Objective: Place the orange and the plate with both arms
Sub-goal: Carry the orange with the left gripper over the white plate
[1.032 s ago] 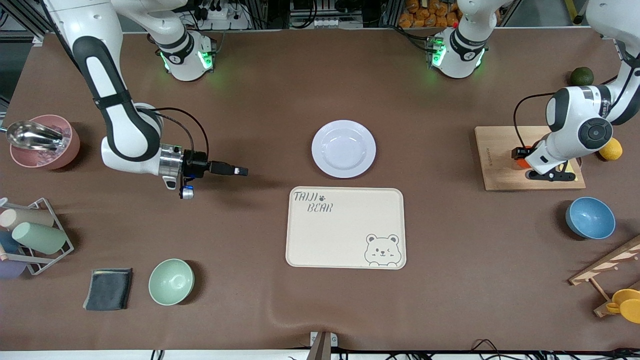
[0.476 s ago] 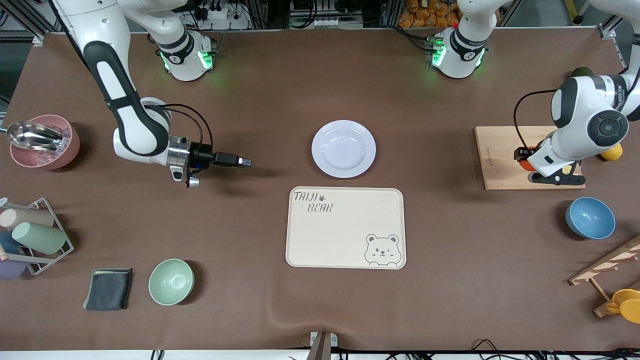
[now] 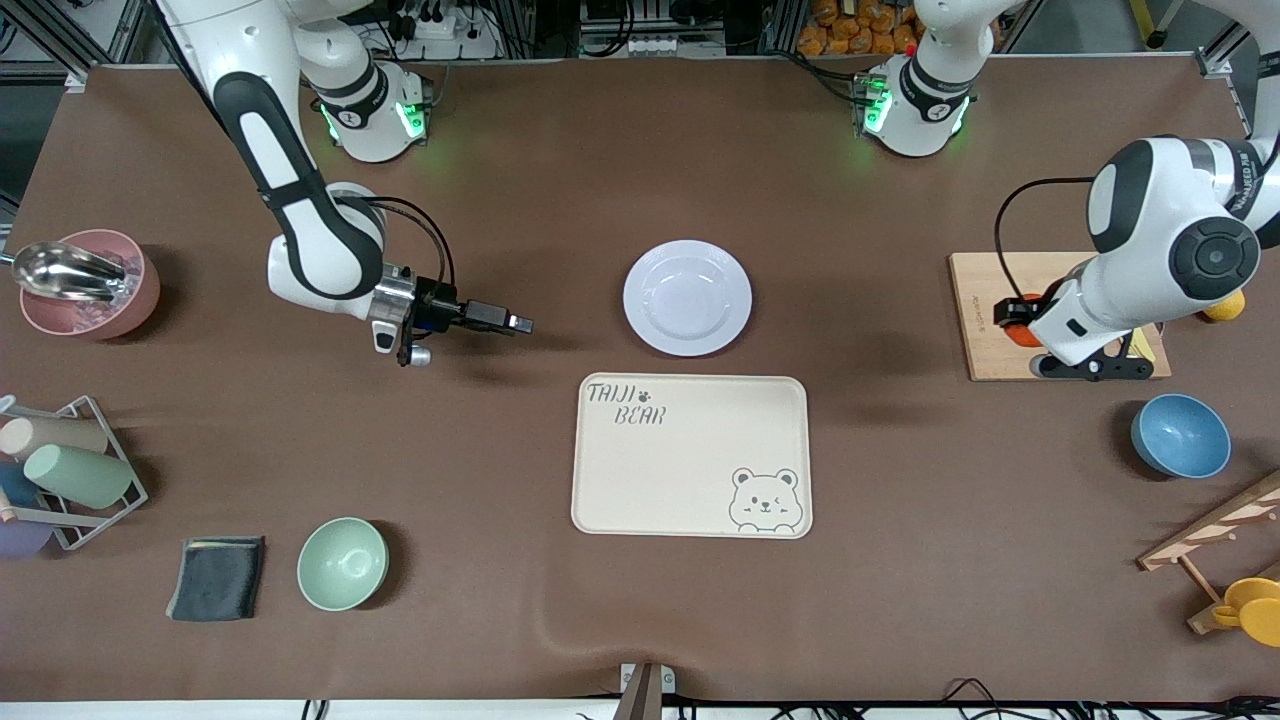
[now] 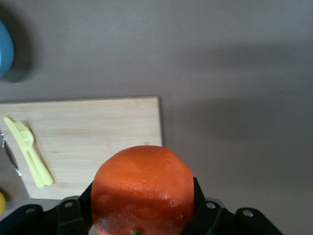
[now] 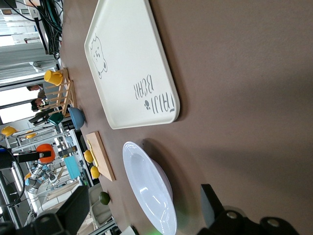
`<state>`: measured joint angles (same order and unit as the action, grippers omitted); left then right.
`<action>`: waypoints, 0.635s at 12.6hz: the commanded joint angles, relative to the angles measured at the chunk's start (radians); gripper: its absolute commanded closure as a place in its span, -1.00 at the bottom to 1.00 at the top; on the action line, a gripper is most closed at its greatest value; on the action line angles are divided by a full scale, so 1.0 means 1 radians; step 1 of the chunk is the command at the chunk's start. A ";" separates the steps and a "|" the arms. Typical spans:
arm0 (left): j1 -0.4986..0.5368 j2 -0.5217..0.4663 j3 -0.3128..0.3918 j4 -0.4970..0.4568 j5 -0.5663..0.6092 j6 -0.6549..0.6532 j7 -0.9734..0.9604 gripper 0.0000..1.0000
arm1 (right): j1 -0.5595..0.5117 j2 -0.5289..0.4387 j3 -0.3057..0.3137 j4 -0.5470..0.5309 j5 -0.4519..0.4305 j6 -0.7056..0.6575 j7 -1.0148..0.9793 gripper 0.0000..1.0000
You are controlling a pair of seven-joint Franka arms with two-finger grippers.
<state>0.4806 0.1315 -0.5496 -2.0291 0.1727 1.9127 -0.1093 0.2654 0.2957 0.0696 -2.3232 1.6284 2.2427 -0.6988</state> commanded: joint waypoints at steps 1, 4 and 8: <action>0.010 0.004 -0.084 0.046 -0.053 -0.049 -0.090 1.00 | -0.003 -0.023 -0.001 -0.027 0.033 0.000 -0.033 -1.00; 0.010 0.007 -0.191 0.052 -0.087 -0.066 -0.199 1.00 | -0.002 -0.015 -0.001 -0.025 0.033 0.000 -0.034 -1.00; -0.051 0.048 -0.251 0.102 -0.173 -0.063 -0.289 1.00 | -0.003 -0.003 -0.001 -0.025 0.039 0.000 -0.067 -1.00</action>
<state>0.4633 0.1366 -0.7868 -1.9781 0.0330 1.8727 -0.3579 0.2653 0.2990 0.0674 -2.3313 1.6325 2.2427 -0.7244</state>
